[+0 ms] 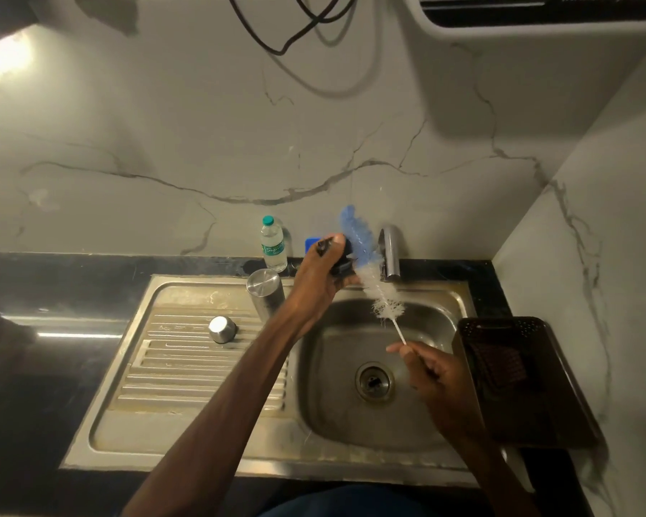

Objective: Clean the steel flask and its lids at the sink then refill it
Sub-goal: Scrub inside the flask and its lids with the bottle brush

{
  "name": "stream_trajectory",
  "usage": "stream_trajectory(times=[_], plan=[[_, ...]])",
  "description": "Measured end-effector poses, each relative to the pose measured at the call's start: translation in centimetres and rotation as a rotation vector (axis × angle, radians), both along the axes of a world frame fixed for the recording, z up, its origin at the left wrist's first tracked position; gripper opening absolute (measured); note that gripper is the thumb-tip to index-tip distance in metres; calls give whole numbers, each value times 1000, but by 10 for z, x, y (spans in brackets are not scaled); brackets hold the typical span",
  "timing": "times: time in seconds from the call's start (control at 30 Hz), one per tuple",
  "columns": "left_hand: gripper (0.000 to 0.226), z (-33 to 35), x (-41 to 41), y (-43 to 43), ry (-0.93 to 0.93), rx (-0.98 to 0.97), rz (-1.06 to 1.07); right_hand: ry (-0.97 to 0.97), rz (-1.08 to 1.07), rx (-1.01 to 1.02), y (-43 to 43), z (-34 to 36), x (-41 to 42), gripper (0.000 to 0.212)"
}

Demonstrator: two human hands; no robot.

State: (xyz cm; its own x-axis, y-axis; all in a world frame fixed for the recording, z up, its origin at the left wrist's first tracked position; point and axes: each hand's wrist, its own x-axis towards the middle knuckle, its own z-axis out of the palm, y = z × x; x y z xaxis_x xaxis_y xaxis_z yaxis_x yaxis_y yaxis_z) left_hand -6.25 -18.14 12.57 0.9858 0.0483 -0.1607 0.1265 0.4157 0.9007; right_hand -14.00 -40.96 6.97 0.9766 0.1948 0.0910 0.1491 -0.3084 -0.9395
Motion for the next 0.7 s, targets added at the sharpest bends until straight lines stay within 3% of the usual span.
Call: stream_trajectory(times=[0.2, 0.47, 0.7], plan=[[41, -3, -7, -11, -6, 70, -26, -114, -1, 15, 10, 20, 17, 21], [41, -1, -6, 10, -129, 267, 46, 3, 11, 22, -2, -1, -3, 22], [38, 0, -10, 1, -147, 253, 66, -102, -31, 67, 6, 17, 21, 22]])
